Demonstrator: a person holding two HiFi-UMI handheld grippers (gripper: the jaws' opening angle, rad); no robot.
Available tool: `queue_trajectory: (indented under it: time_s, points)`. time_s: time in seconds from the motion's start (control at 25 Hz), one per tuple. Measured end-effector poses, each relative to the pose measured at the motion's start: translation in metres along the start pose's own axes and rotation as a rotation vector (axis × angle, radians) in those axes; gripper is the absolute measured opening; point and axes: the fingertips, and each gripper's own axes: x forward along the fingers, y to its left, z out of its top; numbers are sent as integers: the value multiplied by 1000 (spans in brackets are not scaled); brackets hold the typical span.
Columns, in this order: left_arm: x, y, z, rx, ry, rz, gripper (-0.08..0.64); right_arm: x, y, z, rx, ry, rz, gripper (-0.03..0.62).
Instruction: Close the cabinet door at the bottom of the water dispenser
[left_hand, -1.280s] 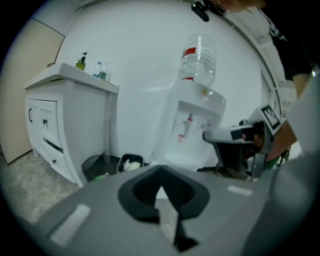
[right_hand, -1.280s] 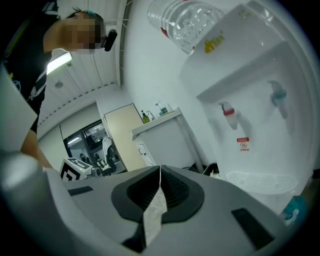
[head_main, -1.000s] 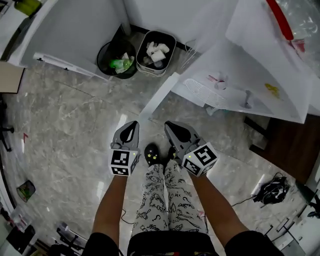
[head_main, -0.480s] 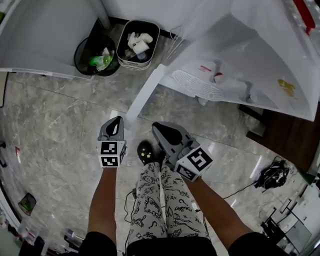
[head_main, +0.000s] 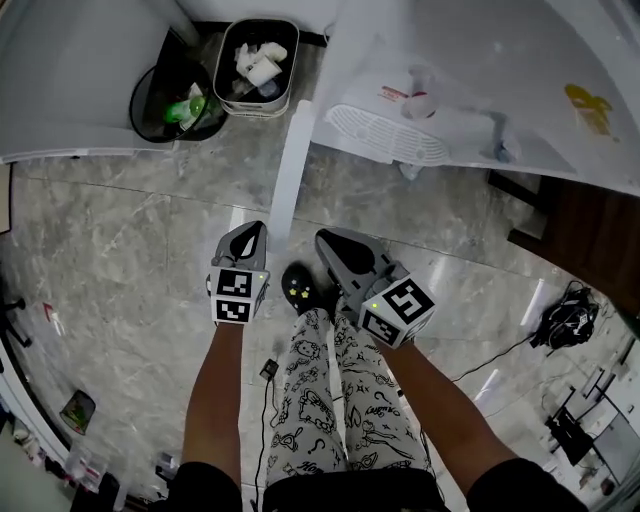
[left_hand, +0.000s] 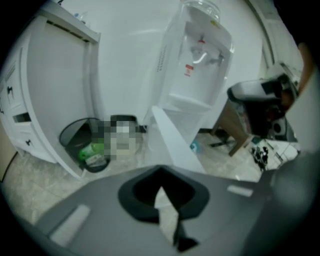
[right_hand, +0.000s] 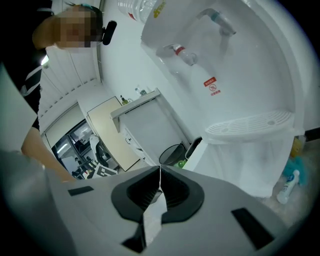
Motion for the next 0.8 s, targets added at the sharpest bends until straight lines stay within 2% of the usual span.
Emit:
queue_trajectory:
  time_s: [0.2,0.4,0.64,0.8]
  points:
    - [25,-53,6,-9,-15,-91,-4,-22,-21,-12,36,-28,-45,17]
    - [52,-104,16,3,-16,-149,-3,-49,-51,-20,58,-47,-102,17]
    - [87,-130,47,-3,-26,-139,-3,-85,-77,-3,97,-143,-134,17]
    - [112,-132,72,8,-37,-130,-3,-96,-90,12,52,-165,-144,17]
